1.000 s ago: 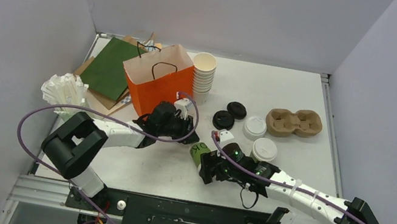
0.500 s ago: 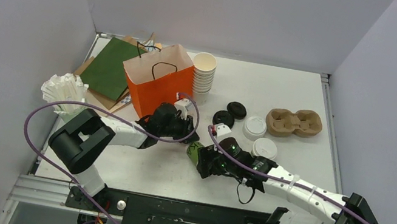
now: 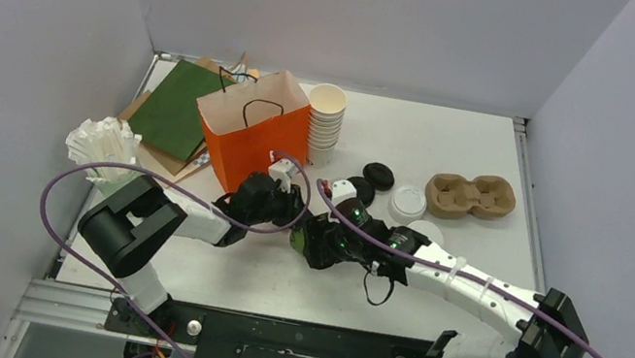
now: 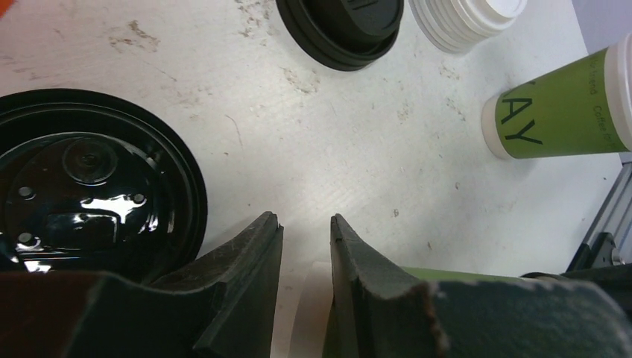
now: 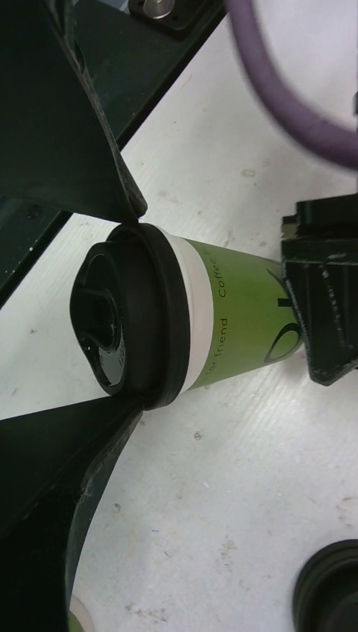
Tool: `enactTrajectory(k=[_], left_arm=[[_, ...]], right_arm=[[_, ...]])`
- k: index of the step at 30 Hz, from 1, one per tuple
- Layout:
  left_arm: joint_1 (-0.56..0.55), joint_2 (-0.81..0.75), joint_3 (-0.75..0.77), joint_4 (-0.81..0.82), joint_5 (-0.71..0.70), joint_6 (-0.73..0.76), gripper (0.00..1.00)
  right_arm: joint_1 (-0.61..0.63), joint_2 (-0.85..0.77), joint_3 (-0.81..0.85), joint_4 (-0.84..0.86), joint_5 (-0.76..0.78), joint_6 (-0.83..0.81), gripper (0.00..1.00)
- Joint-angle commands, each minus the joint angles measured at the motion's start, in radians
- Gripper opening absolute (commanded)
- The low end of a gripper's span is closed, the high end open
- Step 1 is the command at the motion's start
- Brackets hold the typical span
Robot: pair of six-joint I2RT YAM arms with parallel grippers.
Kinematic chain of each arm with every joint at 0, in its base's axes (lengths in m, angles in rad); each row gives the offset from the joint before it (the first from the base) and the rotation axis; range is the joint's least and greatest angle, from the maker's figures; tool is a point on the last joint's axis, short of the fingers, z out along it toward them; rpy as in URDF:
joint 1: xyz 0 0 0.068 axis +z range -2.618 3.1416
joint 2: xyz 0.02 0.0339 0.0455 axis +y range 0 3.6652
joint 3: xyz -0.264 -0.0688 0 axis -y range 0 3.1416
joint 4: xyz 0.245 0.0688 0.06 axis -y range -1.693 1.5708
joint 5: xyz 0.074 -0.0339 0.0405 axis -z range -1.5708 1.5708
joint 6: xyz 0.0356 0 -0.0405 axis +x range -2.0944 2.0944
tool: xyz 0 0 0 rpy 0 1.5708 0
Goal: Pack the takeout coffee
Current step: Adjust the coffee cup at the center of the board.
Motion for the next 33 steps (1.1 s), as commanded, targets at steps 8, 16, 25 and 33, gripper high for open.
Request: enactTrajectory(k=[8,16,25,33], left_arm=[[-0.037,0.056,-0.160,0.237,-0.068,-0.039,0.28],[-0.036,0.076,-0.214,0.380,-0.086,-0.069,0.28],[-0.016,-0.126,-0.166,0.166,-0.109,-0.003,0.29],[0.004,-0.249,-0.100,-0.024,-0.130,0.036,0.30]], right_arm=[[0.004,0.166,0.209,0.043,-0.001,-0.022,0.81],[0.026,0.223,0.279,0.025,-0.021,-0.019,0.83],[0.030,0.105,0.220,-0.009,-0.015,0.006,0.80],[0.033,0.017,0.175,-0.018,-0.021,0.009,0.86]])
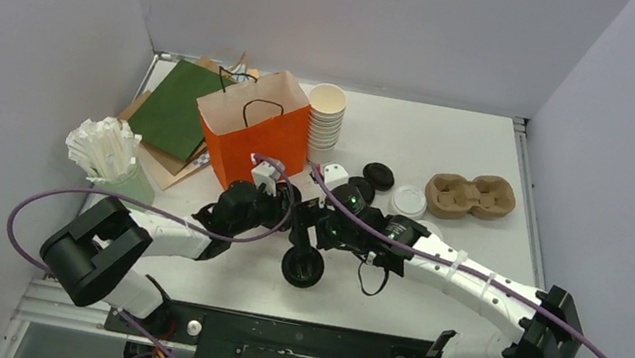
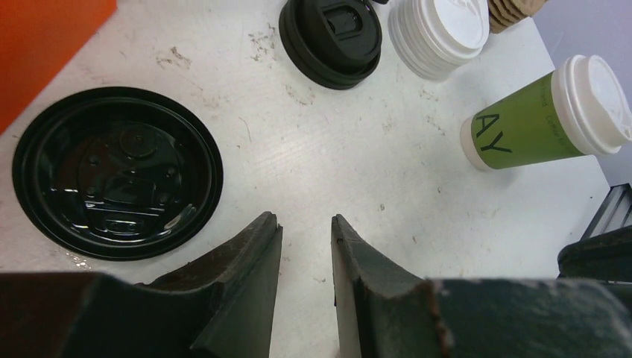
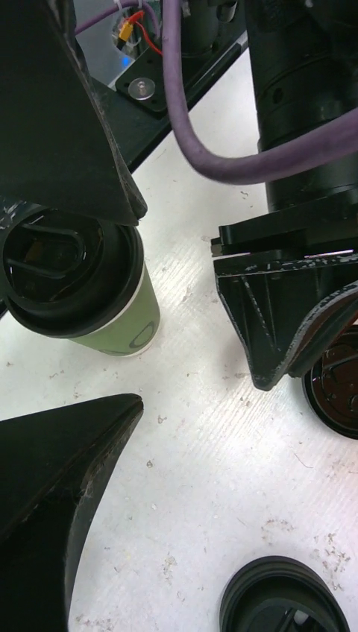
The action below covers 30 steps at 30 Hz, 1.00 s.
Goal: Pack the takeout coffee
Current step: Adjust the coffee cup at the center of the board.
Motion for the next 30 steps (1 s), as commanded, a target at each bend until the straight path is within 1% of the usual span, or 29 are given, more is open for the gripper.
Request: enactTrajectory(k=[1,5,10,13,15,16,17,19,20,21,22,23,24,25,26,27,28,29,30], left_arm=[[0.020,-0.069,0.066,-0.131,-0.017,0.038,0.30],[0.031,-0.153,0.083,-0.237,-0.028,0.045,0.30],[0.035,-0.325,0.093,-0.400,-0.019,0.047,0.30],[0.038,-0.430,0.088,-0.496,-0.001,0.035,0.34],[0.040,-0.497,0.081,-0.545,0.024,0.018,0.40],[0.041,-0.527,0.077,-0.565,0.036,0.011,0.46],[0.043,-0.557,0.074,-0.584,0.044,0.004,0.57],[0.045,-0.615,0.067,-0.632,0.030,-0.024,0.84],[0.047,-0.648,0.061,-0.649,0.002,-0.047,0.95],[0.050,-0.681,0.053,-0.665,-0.033,-0.071,0.97],[0.055,-0.713,0.042,-0.680,-0.069,-0.094,0.97],[0.060,-0.739,0.026,-0.686,-0.082,-0.113,0.97],[0.064,-0.765,0.011,-0.687,-0.095,-0.131,0.97],[0.069,-0.788,-0.006,-0.666,-0.053,-0.123,0.97],[0.071,-0.808,-0.023,-0.638,-0.003,-0.115,0.94],[0.071,-0.826,-0.043,-0.599,0.037,-0.132,0.87],[0.071,-0.837,-0.062,-0.570,0.067,-0.150,0.79],[0.072,-0.842,-0.073,-0.560,0.083,-0.168,0.68],[0.071,-0.835,-0.072,-0.567,0.095,-0.183,0.61]], right_arm=[[0.006,-0.046,0.005,-0.004,0.004,0.005,0.86],[0.004,-0.062,0.023,-0.024,0.011,-0.004,0.81],[-0.032,-0.093,0.022,-0.040,-0.005,-0.004,0.72],[-0.070,-0.116,0.000,-0.042,-0.033,0.008,0.68],[-0.106,-0.131,-0.024,-0.034,-0.073,0.020,0.65],[-0.126,-0.139,-0.038,-0.030,-0.095,0.025,0.64],[-0.145,-0.147,-0.050,-0.024,-0.119,0.032,0.64],[-0.179,-0.171,-0.079,-0.007,-0.148,0.050,0.62],[-0.188,-0.184,-0.092,0.002,-0.156,0.052,0.61],[-0.195,-0.198,-0.102,0.010,-0.157,0.054,0.60],[-0.197,-0.211,-0.111,0.017,-0.150,0.054,0.61],[-0.198,-0.223,-0.116,0.022,-0.136,0.058,0.63],[-0.199,-0.233,-0.122,0.022,-0.124,0.061,0.64],[-0.203,-0.241,-0.126,0.025,-0.119,0.066,0.64],[-0.204,-0.247,-0.130,0.027,-0.118,0.072,0.64],[-0.204,-0.251,-0.133,0.026,-0.118,0.081,0.64],[-0.205,-0.252,-0.136,0.025,-0.123,0.088,0.64],[-0.205,-0.253,-0.142,0.029,-0.131,0.094,0.64],[-0.204,-0.253,-0.150,0.034,-0.144,0.103,0.64]])
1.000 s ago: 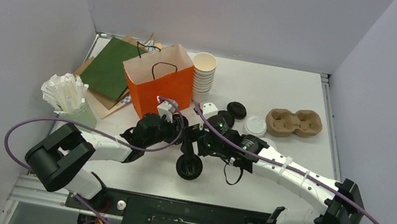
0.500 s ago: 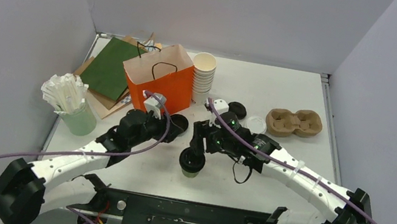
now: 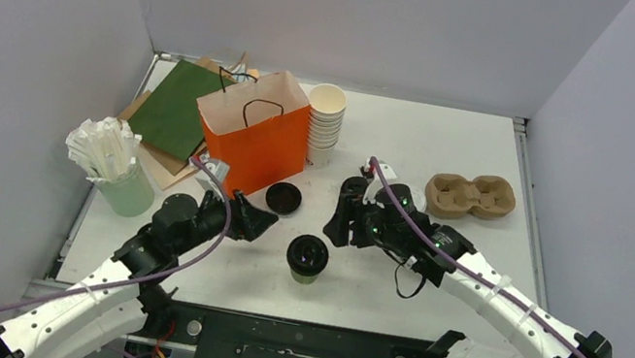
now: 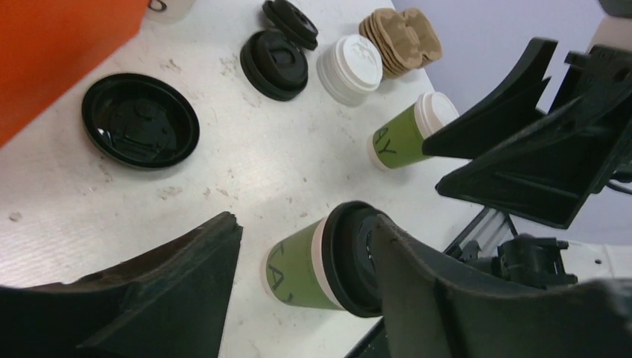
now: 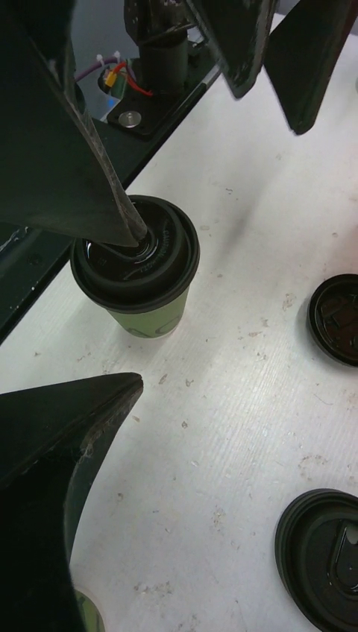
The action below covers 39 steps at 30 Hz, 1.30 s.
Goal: Pack the takeout coffee
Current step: Adjust the coffee cup at the center of the board, then close the cup lid on the coffee cup.
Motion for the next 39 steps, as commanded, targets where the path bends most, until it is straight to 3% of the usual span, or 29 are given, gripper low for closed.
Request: enactTrajectory(k=[1,8,13,23,29,39], left_arm=[[0.004,-0.001,-0.026,0.043,0.111,-0.075,0.55],[0.001,0.111,-0.008,0.020,0.245,-0.086,0.44],[-0.003,0.156,-0.015,0.024,0.242,-0.077,0.39],[-0.014,0.239,-0.053,0.174,0.319,-0.127,0.34],[-0.017,0.273,-0.059,0.206,0.325,-0.133,0.34],[-0.019,0.309,-0.057,0.238,0.325,-0.130,0.32]], right_arm=[[-0.006,-0.029,-0.026,0.068,-0.038,0.050,0.63],[0.023,-0.017,-0.056,0.112,-0.094,0.084,0.58],[0.175,0.080,0.067,-0.032,0.120,0.073,0.61],[0.378,0.243,0.232,-0.170,0.417,0.098,0.50],[0.407,0.300,0.292,-0.235,0.487,0.110,0.49],[0.400,0.318,0.284,-0.228,0.473,0.117,0.47]])
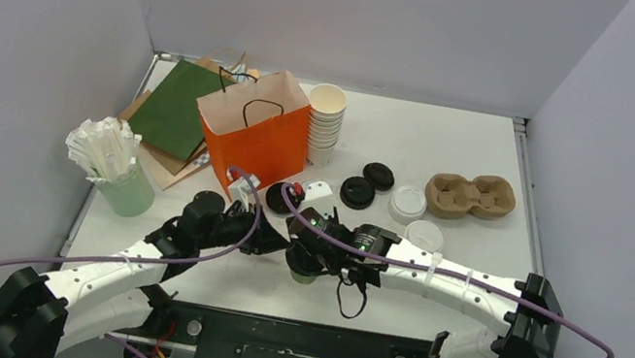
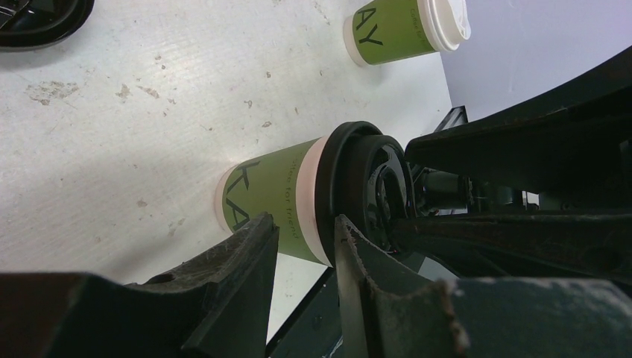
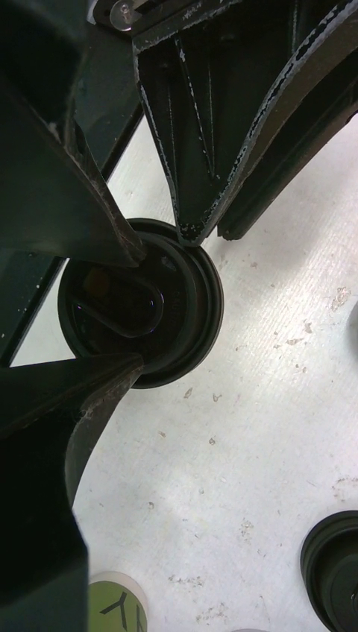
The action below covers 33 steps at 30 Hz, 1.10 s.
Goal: Pack the takeout coffee
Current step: Close the cup lid on the coffee cup.
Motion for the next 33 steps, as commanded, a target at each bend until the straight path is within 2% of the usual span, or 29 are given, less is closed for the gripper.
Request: enactTrajectory(k=[1,20,27,33], left_arm=[[-0.005,0.015,0.014,0.068,0.019,0.003,0.32],[-0.018,0.075,0.028,0.051,0.016,0.024,0.28],[-0.030,0.082,0.032,0.003,-0.008,0.043,0.27],[-0.051,0.088,0.027,-0.026,-0.029,0.054,0.26]], right_arm=[[-0.005,0.006,0.025,-0.002,0.019,0.011,0.47],[-0.073,-0.018,-0.066,0.061,-0.112,0.000,0.46],[-0.066,-0.001,-0.056,0.034,-0.126,-0.028,0.45],[-0.031,0.034,-0.005,-0.043,-0.066,-0.038,0.45]])
